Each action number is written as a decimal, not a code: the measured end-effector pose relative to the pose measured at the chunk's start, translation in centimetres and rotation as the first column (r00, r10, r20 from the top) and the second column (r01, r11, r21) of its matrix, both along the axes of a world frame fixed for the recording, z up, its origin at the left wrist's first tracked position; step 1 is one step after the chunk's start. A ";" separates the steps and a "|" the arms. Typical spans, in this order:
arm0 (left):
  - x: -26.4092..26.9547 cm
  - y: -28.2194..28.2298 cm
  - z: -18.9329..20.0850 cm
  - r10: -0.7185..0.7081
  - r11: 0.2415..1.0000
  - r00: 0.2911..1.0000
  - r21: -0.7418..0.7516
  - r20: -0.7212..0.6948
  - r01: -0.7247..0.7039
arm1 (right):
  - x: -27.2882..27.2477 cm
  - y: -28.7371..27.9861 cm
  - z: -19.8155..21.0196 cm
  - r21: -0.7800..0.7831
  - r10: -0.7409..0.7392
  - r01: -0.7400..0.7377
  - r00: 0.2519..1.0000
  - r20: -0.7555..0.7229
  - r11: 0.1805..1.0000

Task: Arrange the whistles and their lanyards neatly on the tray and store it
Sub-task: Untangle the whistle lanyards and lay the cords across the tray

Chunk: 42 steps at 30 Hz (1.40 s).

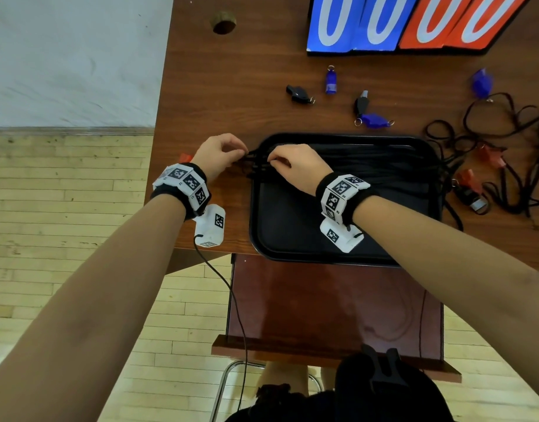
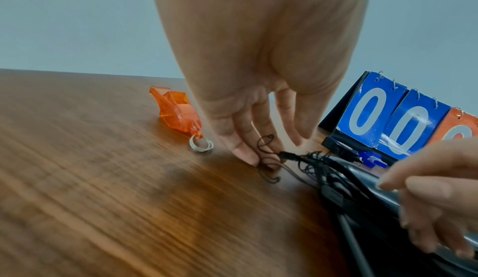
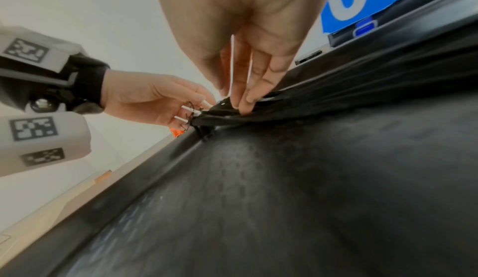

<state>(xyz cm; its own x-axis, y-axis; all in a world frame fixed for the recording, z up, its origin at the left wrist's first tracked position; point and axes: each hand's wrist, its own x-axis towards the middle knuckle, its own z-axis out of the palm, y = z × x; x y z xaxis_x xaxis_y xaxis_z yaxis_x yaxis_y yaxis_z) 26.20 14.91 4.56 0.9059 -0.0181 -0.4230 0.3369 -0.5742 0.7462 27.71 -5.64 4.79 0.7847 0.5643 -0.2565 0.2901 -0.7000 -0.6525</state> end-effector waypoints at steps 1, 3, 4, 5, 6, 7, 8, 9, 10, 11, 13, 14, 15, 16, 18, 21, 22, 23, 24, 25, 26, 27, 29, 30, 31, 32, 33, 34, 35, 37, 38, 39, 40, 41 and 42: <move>-0.1 0.0 0.0 0.030 1.000 1.000 -0.006 0.004 -0.030 | -0.1 -0.5 0.0 0.009 -0.012 0.012 1.000 0.009 1.000; -0.3 -0.1 0.0 0.117 0.993 0.993 -0.019 0.003 -0.117 | -0.5 -1.8 0.0 0.019 -0.040 0.039 0.998 0.042 0.999; -0.4 -0.2 0.0 0.167 0.986 0.986 -0.023 -0.007 -0.167 | -0.7 -2.4 -0.2 0.020 -0.049 0.048 0.997 0.064 0.999; -0.5 -0.3 -0.1 0.212 0.976 0.977 -0.035 -0.030 -0.213 | -0.9 -2.9 -0.4 0.018 -0.049 0.047 0.995 0.092 0.999; -0.6 -0.3 -0.2 0.245 0.967 0.967 -0.058 -0.063 -0.248 | -1.2 -3.2 -0.6 0.015 -0.043 0.041 0.991 0.127 0.999; -0.7 -0.2 -0.3 0.261 0.960 0.960 -0.082 -0.099 -0.269 | -1.4 -3.5 -0.9 0.011 -0.038 0.036 0.985 0.169 0.999; -0.8 -0.2 -0.3 0.265 0.955 0.956 -0.099 -0.126 -0.278 | -1.7 -3.6 -1.2 0.010 -0.041 0.040 0.977 0.210 0.999; -0.9 -0.1 -0.4 0.264 0.954 0.954 -0.109 -0.143 -0.280 | -1.7 -3.6 -1.4 0.012 -0.056 0.054 0.968 0.243 0.998; -0.9 -0.1 -0.4 0.258 0.955 0.954 -0.111 -0.151 -0.276 | -1.7 -3.6 -1.3 0.011 -0.078 0.078 0.963 0.258 0.997; -0.9 -0.1 -0.4 0.250 0.958 0.957 -0.105 -0.149 -0.267 | -1.5 -3.4 -1.3 0.002 -0.100 0.103 0.963 0.252 0.995; -0.7 -0.2 -0.3 0.229 0.967 0.965 -0.086 -0.128 -0.241 | -0.9 -3.1 -1.3 -0.042 -0.118 0.130 0.971 0.210 0.991; -0.5 -0.3 -0.3 0.221 0.970 0.968 -0.080 -0.117 -0.231 | -0.6 -2.8 -1.3 -0.075 -0.108 0.124 0.976 0.190 0.989; -0.4 -0.4 -0.3 0.212 0.972 0.971 -0.076 -0.108 -0.221 | -0.4 -2.5 -1.3 -0.109 -0.084 0.105 0.980 0.182 0.988; -0.1 -0.5 -0.2 0.202 0.975 0.974 -0.070 -0.100 -0.210 | -0.2 -2.2 -1.3 -0.140 -0.059 0.085 0.982 0.180 0.986; 0.2 -0.8 -0.2 0.174 0.983 0.982 -0.045 -0.079 -0.178 | 0.1 -1.8 -1.6 -0.178 -0.034 0.066 0.983 0.180 0.982; 0.7 -1.1 -0.4 0.122 0.993 0.991 0.012 -0.053 -0.121 | 0.5 -1.5 -1.8 -0.194 -0.029 0.065 0.983 0.181 0.979; 0.8 -1.3 -0.5 0.112 0.994 0.992 0.019 -0.051 -0.111 | 0.7 -1.5 -1.7 -0.201 -0.016 0.053 0.983 0.184 0.978; 0.8 -1.4 -0.6 0.111 0.994 0.993 0.019 -0.049 -0.111 | 0.8 -1.5 -1.8 -0.208 0.001 0.039 0.982 0.187 0.977; 0.9 -1.4 -0.6 0.119 0.993 0.992 0.018 -0.044 -0.118 | 0.9 -1.5 -1.7 -0.215 0.016 0.026 0.982 0.190 0.976; 0.9 -1.3 -0.6 0.125 0.992 0.991 0.022 -0.039 -0.124 | 0.9 -1.5 -1.7 -0.219 0.027 0.016 0.981 0.192 0.976; 0.9 -1.3 -0.6 0.126 0.992 0.991 0.027 -0.035 -0.125 | 1.0 -1.6 -1.6 -0.220 0.033 0.011 0.980 0.196 0.975; 0.9 -1.2 -0.5 0.122 0.992 0.992 0.030 -0.038 -0.121 | 1.1 -1.8 -1.5 -0.222 0.036 0.010 0.979 0.201 0.975; 1.0 -1.1 -0.5 0.104 0.994 0.993 0.031 -0.049 -0.102 | 1.3 -2.2 -1.4 -0.237 0.039 0.011 0.977 0.209 0.972; 1.0 -1.0 -0.5 0.095 0.995 0.994 0.031 -0.052 -0.093 | 1.3 -2.4 -1.4 -0.248 0.042 0.012 0.977 0.211 0.969; 1.0 -1.0 -0.5 0.091 0.996 0.994 0.031 -0.054 -0.089 | 1.4 -2.6 -1.4 -0.257 0.048 0.008 0.976 0.212 0.966; 1.0 -1.0 -0.5 0.087 0.996 0.995 0.031 -0.052 -0.085 | 1.4 -2.7 -1.3 -0.263 0.056 0.003 0.975 0.215 0.965; 1.0 -1.0 -0.4 0.077 0.997 0.996 0.036 -0.051 -0.075 | 1.4 -2.7 -1.4 -0.266 0.064 -0.003 0.973 0.220 0.964; 1.0 -0.9 -0.5 0.061 0.997 0.997 0.042 -0.049 -0.059 | 1.3 -2.8 -1.4 -0.266 0.068 -0.005 0.971 0.228 0.964; 1.0 -0.9 -0.5 0.044 0.998 0.998 0.050 -0.046 -0.042 | 1.3 -2.9 -1.5 -0.264 0.067 -0.004 0.970 0.233 0.965; 0.8 -0.8 -0.5 0.016 0.998 0.999 0.061 -0.036 -0.013 | 1.2 -3.1 -1.6 -0.269 0.054 0.012 0.970 0.237 0.963; 0.7 -0.7 -0.5 0.012 0.998 0.999 0.055 -0.030 -0.011 | 1.1 -3.1 -1.6 -0.276 0.047 0.020 0.972 0.232 0.961; 0.7 -0.7 -0.5 0.017 0.999 1.000 0.046 -0.023 -0.016 | 1.0 -3.2 -1.6 -0.280 0.041 0.025 0.973 0.226 0.960; 0.6 -0.6 -0.5 0.022 0.999 1.000 0.041 -0.018 -0.022 | 1.0 -3.2 -1.6 -0.280 0.035 0.029 0.975 0.219 0.960; 0.5 -0.7 -0.5 0.017 0.999 1.000 0.040 -0.016 -0.017 | 0.9 -3.2 -1.5 -0.273 0.026 0.035 0.976 0.217 0.961; 0.4 -0.7 -0.4 0.006 0.999 1.000 0.042 -0.019 -0.005 | 0.7 -3.3 -1.5 -0.256 0.016 0.043 0.974 0.224 0.966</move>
